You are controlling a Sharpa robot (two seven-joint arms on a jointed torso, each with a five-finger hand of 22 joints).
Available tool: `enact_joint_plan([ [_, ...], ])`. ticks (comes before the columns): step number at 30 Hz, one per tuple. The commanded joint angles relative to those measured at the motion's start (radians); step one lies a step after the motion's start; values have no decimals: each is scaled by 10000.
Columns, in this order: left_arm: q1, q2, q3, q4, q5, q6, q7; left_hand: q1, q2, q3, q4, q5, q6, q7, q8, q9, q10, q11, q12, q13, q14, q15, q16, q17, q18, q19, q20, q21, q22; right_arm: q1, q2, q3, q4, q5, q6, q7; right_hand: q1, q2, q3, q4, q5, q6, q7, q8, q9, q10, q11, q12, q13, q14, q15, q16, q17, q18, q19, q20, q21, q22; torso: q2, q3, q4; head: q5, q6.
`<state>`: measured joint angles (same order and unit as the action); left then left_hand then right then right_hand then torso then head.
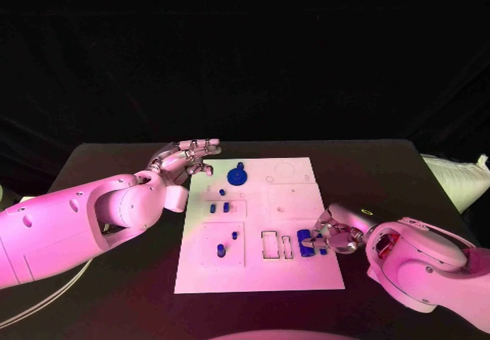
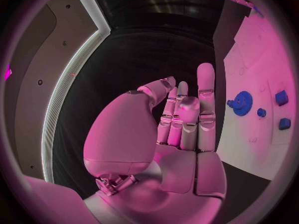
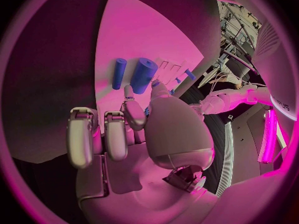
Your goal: Assemble the parts on the task board
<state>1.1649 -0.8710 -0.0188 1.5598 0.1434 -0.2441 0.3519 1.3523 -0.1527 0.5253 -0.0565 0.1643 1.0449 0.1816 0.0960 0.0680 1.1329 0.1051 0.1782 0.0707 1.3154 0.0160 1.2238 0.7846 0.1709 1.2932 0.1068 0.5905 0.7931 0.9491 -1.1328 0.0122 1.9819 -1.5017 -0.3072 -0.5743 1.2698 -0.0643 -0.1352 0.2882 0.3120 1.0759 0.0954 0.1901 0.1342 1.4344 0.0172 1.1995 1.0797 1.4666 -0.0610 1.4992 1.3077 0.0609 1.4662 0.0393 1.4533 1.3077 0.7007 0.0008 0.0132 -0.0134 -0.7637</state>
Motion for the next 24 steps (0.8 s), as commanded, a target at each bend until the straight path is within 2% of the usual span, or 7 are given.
enact_joint_plan([
  [1,5,5,4,23,31,196,33,22,92,-81,-1,-46,-42,13,8,-8,-81,15,15,-12,-65,-14,-41,-9,101,-56,6,-49,-9,-49,77,-4,-46,-493,321,-105,5,69,-81,-3,-15,-13,-51,45,18,184,-88,982,2217,823,-12,52,1353,-207,370,26,51,947,-3,-3,4,4,-9],
  [9,5,5,2,12,31,203,26,22,92,-81,-1,-46,-42,13,8,-8,-81,15,15,-12,-65,-14,-41,-9,101,-56,6,-49,-9,-236,438,-5,-349,-770,789,-132,42,102,-115,-16,-22,7,-65,91,67,202,-98,1038,2298,827,-20,70,1382,-213,379,20,70,976,-7,-6,22,53,-61],
  [15,5,2,1,10,31,213,14,22,92,-81,-1,-46,-42,13,8,-8,-81,15,15,-12,-65,-14,-41,-9,101,-56,6,-49,-9,-387,687,-5,-566,-871,882,-156,68,128,-127,-23,-18,23,-73,118,95,195,-104,1034,2310,827,-24,74,1388,-212,377,17,67,972,0,-6,6,83,-76],
  [19,5,1,0,14,31,236,-6,22,92,-81,-1,-46,-42,13,8,-8,-81,15,15,-12,-65,-14,-41,-9,101,-56,6,-49,-9,-439,801,-6,-678,-908,768,-187,141,210,-139,-35,70,108,-104,206,173,196,-128,1052,2362,826,-42,77,1390,-212,377,5,71,979,-4,-15,11,86,-66],
  [24,5,-4,0,18,31,251,-19,22,92,-81,-1,-46,-42,13,8,-8,-81,15,15,-12,-65,-14,-41,-9,101,-56,6,-49,-9,-465,842,-5,-691,-938,257,-229,420,400,-91,-118,530,262,-177,368,334,262,-196,1184,2553,831,-98,102,1430,-223,399,-41,105,1031,-10,-17,-2,94,-58],
])
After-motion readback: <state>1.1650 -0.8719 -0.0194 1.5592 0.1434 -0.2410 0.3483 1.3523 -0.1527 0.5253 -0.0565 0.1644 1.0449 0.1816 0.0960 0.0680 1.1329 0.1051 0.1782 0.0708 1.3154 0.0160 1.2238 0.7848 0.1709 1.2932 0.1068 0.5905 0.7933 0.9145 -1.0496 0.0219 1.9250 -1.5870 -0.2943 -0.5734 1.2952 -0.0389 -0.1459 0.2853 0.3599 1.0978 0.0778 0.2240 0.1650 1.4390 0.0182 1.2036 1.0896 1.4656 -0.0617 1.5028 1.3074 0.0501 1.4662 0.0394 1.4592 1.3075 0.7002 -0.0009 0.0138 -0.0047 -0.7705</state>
